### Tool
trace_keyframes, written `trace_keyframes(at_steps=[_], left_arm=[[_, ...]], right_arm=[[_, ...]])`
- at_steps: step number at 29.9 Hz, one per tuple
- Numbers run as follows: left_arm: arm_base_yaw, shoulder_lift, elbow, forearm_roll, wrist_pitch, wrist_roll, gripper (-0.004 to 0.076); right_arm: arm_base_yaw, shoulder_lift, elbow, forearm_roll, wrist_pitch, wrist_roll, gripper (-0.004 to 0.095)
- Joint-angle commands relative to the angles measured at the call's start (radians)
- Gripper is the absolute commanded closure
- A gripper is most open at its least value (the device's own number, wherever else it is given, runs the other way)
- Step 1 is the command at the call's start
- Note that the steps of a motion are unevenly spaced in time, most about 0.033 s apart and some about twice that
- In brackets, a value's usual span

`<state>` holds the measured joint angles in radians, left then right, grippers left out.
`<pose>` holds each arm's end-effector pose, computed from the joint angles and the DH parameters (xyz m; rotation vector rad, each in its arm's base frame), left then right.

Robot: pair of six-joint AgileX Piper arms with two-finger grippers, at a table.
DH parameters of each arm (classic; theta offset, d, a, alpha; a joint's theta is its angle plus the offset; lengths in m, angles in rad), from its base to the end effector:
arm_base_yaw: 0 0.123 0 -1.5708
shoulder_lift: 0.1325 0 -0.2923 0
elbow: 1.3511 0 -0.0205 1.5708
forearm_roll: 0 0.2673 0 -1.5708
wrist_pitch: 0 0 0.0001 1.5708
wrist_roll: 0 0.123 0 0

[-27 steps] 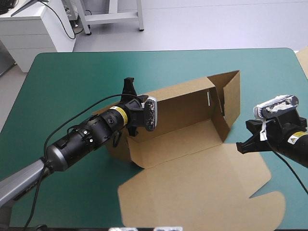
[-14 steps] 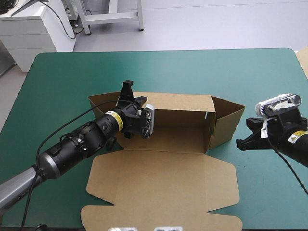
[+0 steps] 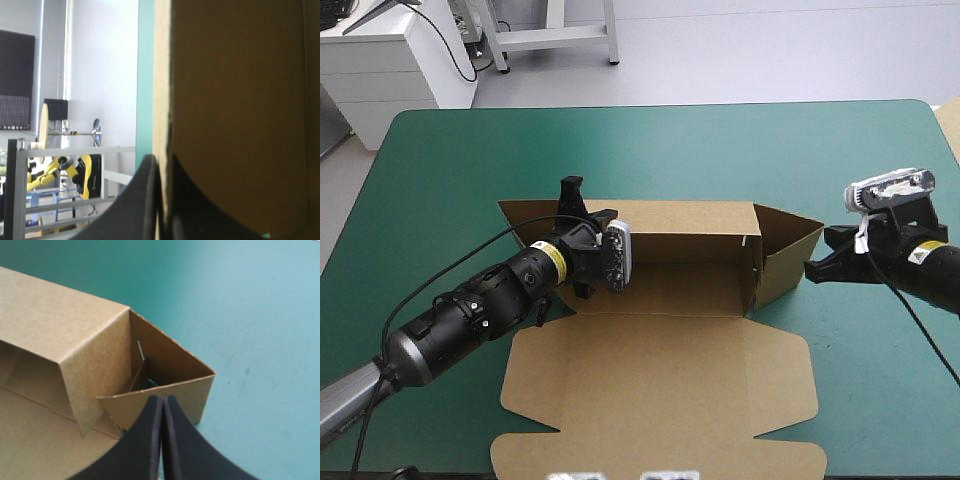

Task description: Fold the box

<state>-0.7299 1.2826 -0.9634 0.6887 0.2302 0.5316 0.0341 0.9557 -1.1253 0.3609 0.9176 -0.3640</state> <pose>0.2586 -0.2074 0.3216 1.5966 1.2136 0.4521 0.2118 0.0418 0.4002 -0.3456 2.1539 0.2530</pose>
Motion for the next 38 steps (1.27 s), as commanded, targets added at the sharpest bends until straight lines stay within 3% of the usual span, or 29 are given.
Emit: trace_keyframes(at_steps=[1, 5, 11, 21, 29, 38], left_arm=[[-0.002, -0.039, -0.022, 0.086, 0.074, -0.094, 0.0731], [0.000, -0.041, -0.022, 0.203, 0.133, -0.228, 0.0731], [0.000, -0.040, -0.019, 0.196, 0.108, -0.243, 0.0731], [0.000, -0.037, 0.045, 0.242, 0.104, -0.255, 0.0731], [0.000, 0.001, 0.045, 0.244, 0.060, -0.257, 0.0731], [0.000, 0.017, 0.045, 0.247, 0.064, -0.276, 0.0731]], right_arm=[[-0.008, 0.057, -0.079, 0.030, -0.057, 0.000, 0.0929], [-0.008, 0.125, -0.123, 0.095, -0.048, -0.038, 0.0929], [-0.008, 0.213, -0.179, 0.185, -0.027, -0.113, 0.0929], [-0.008, 0.398, -0.367, 0.181, 0.018, -0.113, 0.0927], [-0.008, 0.578, -0.555, 0.179, 0.142, -0.063, 0.0927], [-0.006, 0.705, -0.594, 0.173, 0.186, -0.005, 0.0927]])
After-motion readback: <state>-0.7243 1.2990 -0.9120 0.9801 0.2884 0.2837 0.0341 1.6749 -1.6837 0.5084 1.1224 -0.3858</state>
